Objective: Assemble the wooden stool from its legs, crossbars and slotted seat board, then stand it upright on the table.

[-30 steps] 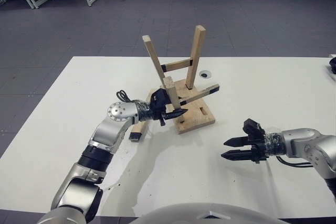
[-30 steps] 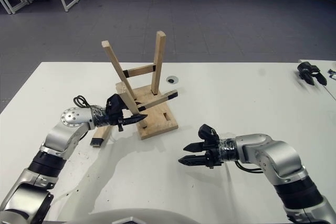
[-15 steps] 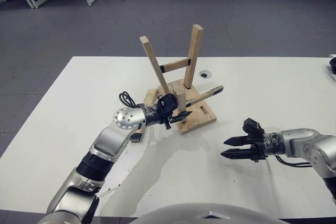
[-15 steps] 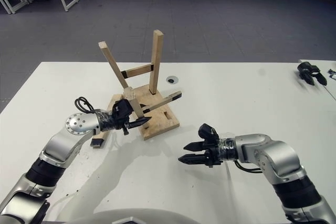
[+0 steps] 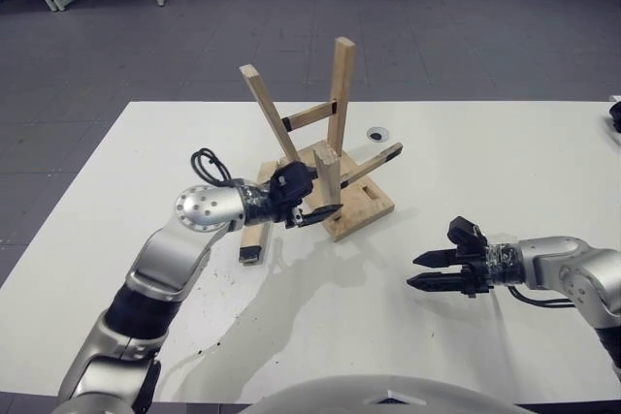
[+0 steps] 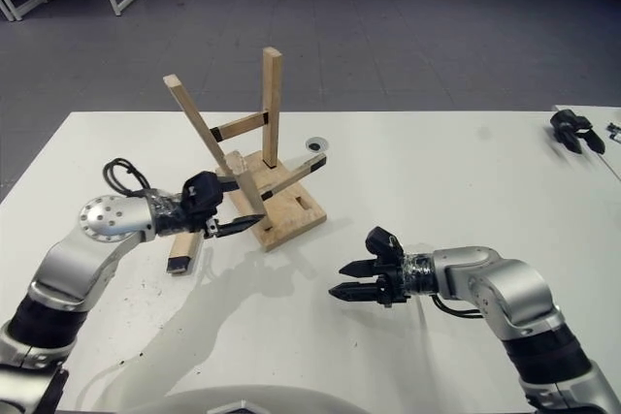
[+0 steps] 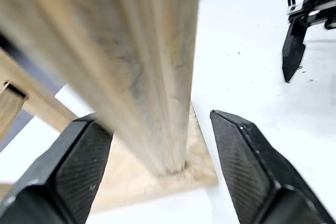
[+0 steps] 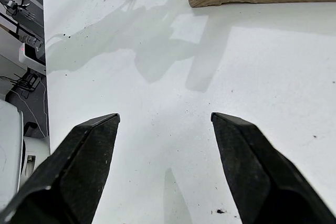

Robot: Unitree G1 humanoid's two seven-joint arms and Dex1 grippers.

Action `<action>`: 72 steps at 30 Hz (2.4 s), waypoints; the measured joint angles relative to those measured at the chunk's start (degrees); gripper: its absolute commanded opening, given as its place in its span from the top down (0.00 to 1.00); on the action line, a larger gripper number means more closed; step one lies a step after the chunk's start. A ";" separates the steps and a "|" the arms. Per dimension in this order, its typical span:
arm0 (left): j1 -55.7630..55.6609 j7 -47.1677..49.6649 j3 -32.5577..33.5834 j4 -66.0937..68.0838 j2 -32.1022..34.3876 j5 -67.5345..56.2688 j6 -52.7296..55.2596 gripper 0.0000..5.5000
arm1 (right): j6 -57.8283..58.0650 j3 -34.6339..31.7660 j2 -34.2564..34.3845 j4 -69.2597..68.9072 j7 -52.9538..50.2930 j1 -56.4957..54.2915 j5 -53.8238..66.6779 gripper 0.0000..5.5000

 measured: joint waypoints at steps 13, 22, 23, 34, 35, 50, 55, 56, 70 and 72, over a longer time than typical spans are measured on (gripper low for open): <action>-41.61 16.29 23.22 9.03 -3.19 -46.78 21.00 0.42 | 0.17 -0.05 0.86 0.16 -1.18 0.20 -0.04 0.42; -23.57 10.86 -4.55 12.29 -4.63 -32.20 25.77 0.42 | -0.10 0.06 1.66 0.04 -1.77 0.48 -0.43 0.42; -23.06 10.43 -5.91 12.54 -4.22 -29.33 23.41 0.42 | -0.12 0.05 1.66 -0.05 -1.78 0.50 -0.66 0.42; -24.83 8.92 5.33 7.71 -6.81 -36.52 26.18 0.42 | -0.18 0.16 1.65 0.32 -2.02 0.83 -1.40 0.42; -25.50 9.26 8.37 6.14 -6.18 -39.16 27.18 0.42 | -0.19 0.20 1.62 0.45 -2.01 0.78 -1.56 0.42; 18.55 36.91 25.50 -15.40 -10.67 -25.06 23.20 0.53 | 1.71 -7.88 11.03 0.02 -12.01 -4.84 1.92 0.42; 24.37 45.05 15.63 -7.90 -17.38 -11.07 18.54 0.53 | 2.71 -7.83 11.58 -0.05 -13.02 -6.38 2.38 0.42; 24.42 45.39 14.59 -6.37 -18.72 -10.14 17.89 0.53 | 2.72 -7.73 11.59 0.01 -12.99 -6.54 2.37 0.42; 21.36 44.49 12.55 5.52 -24.94 -4.06 16.23 0.48 | 2.65 -5.82 11.21 0.36 -12.41 -6.36 2.04 0.42; 20.65 44.29 12.37 5.99 -24.57 -3.21 16.70 0.55 | 2.65 -5.81 11.21 0.46 -12.43 -6.36 1.73 0.42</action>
